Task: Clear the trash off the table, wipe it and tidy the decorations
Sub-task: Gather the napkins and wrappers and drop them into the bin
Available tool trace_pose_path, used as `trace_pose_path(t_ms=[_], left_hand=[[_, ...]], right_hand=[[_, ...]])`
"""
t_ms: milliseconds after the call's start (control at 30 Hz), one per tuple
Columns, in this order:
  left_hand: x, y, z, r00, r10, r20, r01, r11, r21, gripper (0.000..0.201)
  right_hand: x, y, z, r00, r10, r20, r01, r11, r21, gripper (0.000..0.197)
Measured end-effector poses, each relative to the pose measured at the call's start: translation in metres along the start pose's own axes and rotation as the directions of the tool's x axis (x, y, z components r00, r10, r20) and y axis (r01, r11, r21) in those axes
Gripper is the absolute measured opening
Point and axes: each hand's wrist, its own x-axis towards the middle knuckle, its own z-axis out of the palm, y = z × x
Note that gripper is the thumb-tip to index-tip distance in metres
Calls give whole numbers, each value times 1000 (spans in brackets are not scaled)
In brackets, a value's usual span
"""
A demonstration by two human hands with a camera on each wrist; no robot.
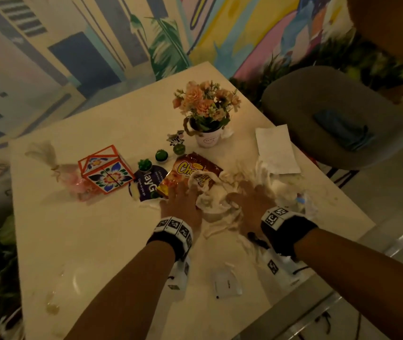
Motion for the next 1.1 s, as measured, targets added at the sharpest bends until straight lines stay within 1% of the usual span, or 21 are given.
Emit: trace_pose_path(t_ms=[33, 100, 167, 200, 267, 333, 400, 433, 467, 500, 533, 567, 600, 667, 700, 767, 800, 833, 900, 967, 1100], left_hand=[[0, 0, 1, 999, 17, -42, -16, 1000, 22, 65], [-2, -1, 2, 997, 42, -68, -36, 996, 80, 59], [-1, -3, 2, 993, 69, -93, -59, 993, 103, 56], [-1, -5, 0, 992, 80, -101, -71, 994, 88, 52], [1, -10, -3, 992, 79, -99, -79, 997, 2, 49], [0, -16, -7, 994, 57, -91, -70, 986, -153, 50], [-5, -22, -14, 989, 40, -144, -80, 956, -282, 56], [-9, -24, -19, 989, 23, -146, -73, 935, -348, 57], [-14, -25, -27, 993, -8, -120, -43, 908, -417, 52], [-20, -26, -35, 994, -38, -106, -17, 880, -474, 40], [-26, -28, -43, 992, -67, -106, 3, 859, -512, 23], [-32, -29, -50, 988, -90, -126, 9, 846, -534, 11], [-37, -32, -54, 981, -116, -154, 13, 837, -547, 14], [-45, -36, -63, 973, -166, -161, 40, 805, -591, 22], [-49, -38, -69, 970, -189, -154, 58, 790, -610, 20], [-54, -42, -77, 963, -226, -146, 82, 763, -642, 8], [-57, -45, -81, 959, -239, -150, 80, 741, -667, 4], [-60, -48, -85, 956, -250, -151, 78, 717, -693, 4], [-67, -55, -91, 951, -273, -144, 76, 659, -748, 13], [-73, -63, -95, 946, -295, -131, 74, 593, -802, 22], [-87, -83, -101, 952, -295, -85, 77, 497, -864, 23]], right_hand=[[2, -2, -1, 1000, -10, -29, 9, 1000, -30, 62], [4, -5, -4, 999, -4, -51, 1, 997, -73, 49], [7, -6, -7, 1000, 0, -28, -3, 995, -101, 46], [8, -6, -9, 1000, -1, -14, -1, 994, -113, 46], [8, -7, -15, 1000, 0, 5, 1, 993, -121, 45], [4, -9, -22, 1000, -9, -12, 8, 997, -79, 45], [-3, -11, -31, 998, -13, -66, 16, 999, 39, 32], [-7, -11, -37, 996, -14, -88, 22, 995, 100, 25], [-11, -11, -43, 995, -11, -104, 27, 988, 151, 24], [-15, -11, -49, 993, -1, -120, 25, 980, 199, 26], [-19, -11, -54, 991, 17, -134, 16, 969, 245, 31], [-23, -12, -60, 988, 37, -148, 6, 959, 283, 39], [-27, -13, -64, 985, 49, -168, 6, 951, 309, 44], [-33, -17, -69, 976, 57, -210, 15, 944, 328, 41], [-34, -19, -71, 970, 55, -236, 26, 945, 326, 37], [-36, -24, -75, 953, 48, -298, 44, 955, 294, 31], [-36, -27, -77, 946, 47, -322, 47, 959, 279, 30], [-37, -31, -80, 939, 48, -340, 49, 962, 270, 31], [-39, -38, -87, 929, 48, -367, 53, 964, 261, 34], [-43, -48, -95, 913, 42, -407, 61, 969, 237, 34], [-56, -69, -109, 873, 63, -484, 46, 976, 211, 29]])
